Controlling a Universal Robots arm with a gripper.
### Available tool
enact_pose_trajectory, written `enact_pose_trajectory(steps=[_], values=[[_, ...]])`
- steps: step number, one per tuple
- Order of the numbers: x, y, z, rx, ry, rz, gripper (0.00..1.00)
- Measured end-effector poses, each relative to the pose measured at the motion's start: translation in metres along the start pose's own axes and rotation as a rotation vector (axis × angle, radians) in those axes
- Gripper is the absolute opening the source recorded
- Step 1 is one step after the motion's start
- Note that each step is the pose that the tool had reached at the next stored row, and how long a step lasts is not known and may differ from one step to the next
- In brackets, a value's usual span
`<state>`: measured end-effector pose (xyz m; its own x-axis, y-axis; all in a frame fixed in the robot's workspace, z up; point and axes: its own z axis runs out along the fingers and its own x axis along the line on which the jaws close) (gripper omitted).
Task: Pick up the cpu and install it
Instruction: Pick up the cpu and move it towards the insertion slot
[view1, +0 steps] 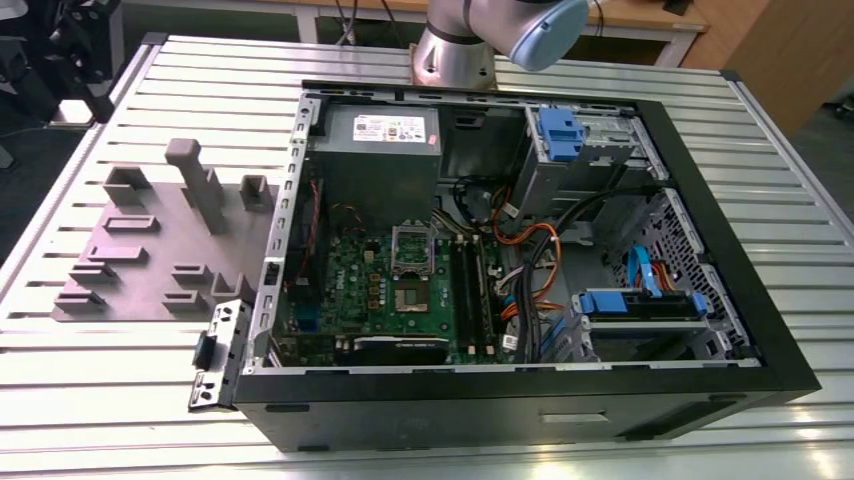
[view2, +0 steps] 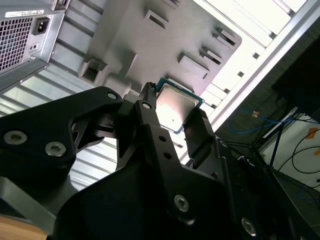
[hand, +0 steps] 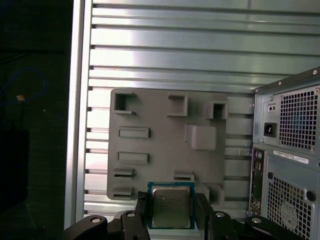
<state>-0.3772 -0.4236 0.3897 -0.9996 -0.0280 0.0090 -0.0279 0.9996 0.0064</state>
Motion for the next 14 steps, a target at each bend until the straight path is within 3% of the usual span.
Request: enact_pose_trajectory(steps=[7,9,14], values=[[-0.0017,-0.0001,0.0000,-0.0001,-0.0001,0.000,0.47],[-0.0080,-0.0003,0.0000,-0.0001,-0.0001,0.000,0.47],[-0.0081,-0.0003,0.0000,0.0000,-0.0001,0.000,0.47]])
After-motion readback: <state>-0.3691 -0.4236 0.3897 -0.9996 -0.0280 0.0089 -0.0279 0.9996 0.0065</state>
